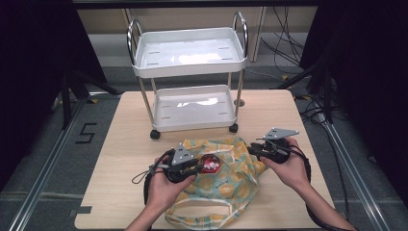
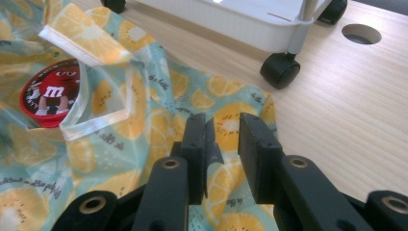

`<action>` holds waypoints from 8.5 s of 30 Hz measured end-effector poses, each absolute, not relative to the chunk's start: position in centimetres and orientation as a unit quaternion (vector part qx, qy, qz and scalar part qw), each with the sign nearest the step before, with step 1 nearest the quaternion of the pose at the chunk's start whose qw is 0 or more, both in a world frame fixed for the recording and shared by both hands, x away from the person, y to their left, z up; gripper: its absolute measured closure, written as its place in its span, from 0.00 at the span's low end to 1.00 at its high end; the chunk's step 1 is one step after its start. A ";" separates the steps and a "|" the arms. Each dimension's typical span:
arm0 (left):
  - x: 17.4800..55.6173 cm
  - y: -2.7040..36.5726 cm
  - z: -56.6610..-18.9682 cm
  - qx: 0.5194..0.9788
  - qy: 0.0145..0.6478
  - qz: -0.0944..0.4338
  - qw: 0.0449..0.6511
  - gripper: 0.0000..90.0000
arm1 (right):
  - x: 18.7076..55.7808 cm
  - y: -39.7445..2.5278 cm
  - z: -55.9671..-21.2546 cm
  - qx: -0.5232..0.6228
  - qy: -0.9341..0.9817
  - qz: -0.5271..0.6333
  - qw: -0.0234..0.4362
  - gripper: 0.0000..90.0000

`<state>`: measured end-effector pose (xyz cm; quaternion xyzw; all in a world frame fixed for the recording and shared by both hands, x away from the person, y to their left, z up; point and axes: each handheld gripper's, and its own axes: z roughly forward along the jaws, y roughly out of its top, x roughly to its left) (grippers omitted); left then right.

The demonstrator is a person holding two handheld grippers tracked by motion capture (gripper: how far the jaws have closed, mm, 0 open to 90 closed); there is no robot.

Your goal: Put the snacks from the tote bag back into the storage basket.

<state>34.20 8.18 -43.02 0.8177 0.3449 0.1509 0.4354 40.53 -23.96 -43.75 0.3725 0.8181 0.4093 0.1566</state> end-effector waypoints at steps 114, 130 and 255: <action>35.8 7.0 -42.3 0.845 0.329 0.191 0.375 0.81 | 37.0 -18.2 -40.2 0.180 0.863 0.466 0.073 0.43; 38.2 9.1 -42.3 0.842 0.357 0.178 0.364 0.79 | 41.9 -17.5 -42.8 0.254 0.889 0.361 0.123 0.99; 34.8 6.7 -46.6 0.920 0.233 0.089 0.303 0.82 | 43.1 -17.4 -47.8 0.331 0.886 0.315 0.077 0.98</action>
